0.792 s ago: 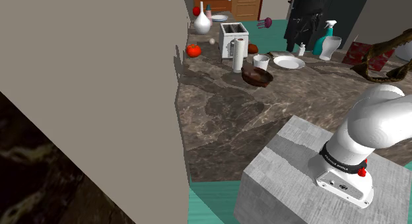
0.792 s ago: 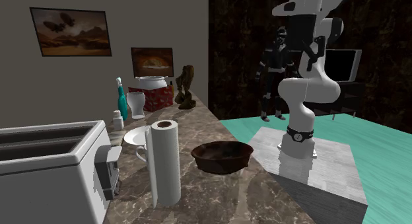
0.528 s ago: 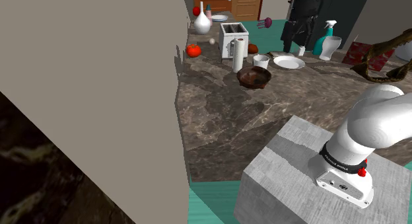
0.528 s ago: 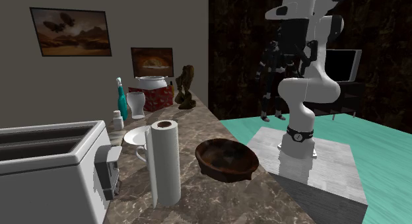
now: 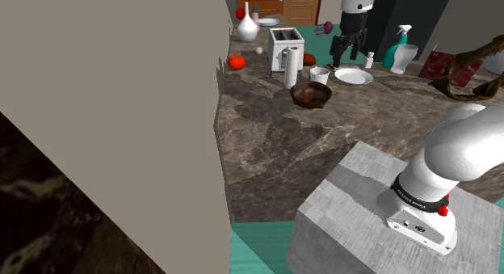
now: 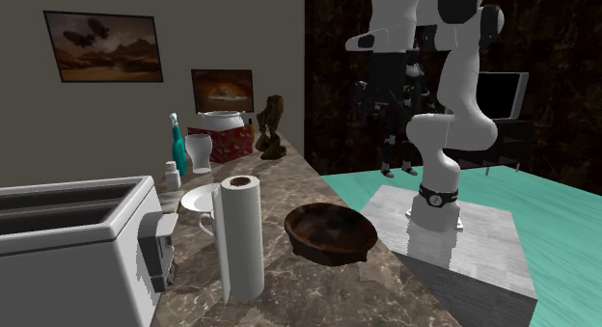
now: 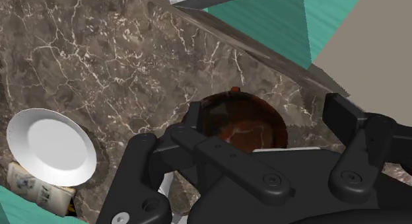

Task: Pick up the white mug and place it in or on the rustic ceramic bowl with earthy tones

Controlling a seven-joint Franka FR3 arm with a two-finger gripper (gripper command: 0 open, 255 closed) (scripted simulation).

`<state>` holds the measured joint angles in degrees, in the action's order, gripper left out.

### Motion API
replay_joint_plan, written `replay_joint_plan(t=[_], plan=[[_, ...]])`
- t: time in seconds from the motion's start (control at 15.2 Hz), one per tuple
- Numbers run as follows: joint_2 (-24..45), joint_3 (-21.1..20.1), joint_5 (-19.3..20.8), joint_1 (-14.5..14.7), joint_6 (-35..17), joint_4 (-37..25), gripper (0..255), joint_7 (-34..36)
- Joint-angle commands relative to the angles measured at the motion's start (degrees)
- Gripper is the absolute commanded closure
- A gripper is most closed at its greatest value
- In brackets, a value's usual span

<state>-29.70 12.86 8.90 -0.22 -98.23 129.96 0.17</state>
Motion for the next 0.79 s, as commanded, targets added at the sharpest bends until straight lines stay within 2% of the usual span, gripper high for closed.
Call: replay_joint_plan(t=[0.0,0.33,0.73], plan=[[3.71,1.59,0.24,-0.08,-2.41,-1.29,0,-1.87],[14.09,5.34,-0.53,-0.24,-7.55,-6.26,0,-6.85],[27.61,8.79,-3.92,-1.01,-11.89,-14.66,0,-13.47]])
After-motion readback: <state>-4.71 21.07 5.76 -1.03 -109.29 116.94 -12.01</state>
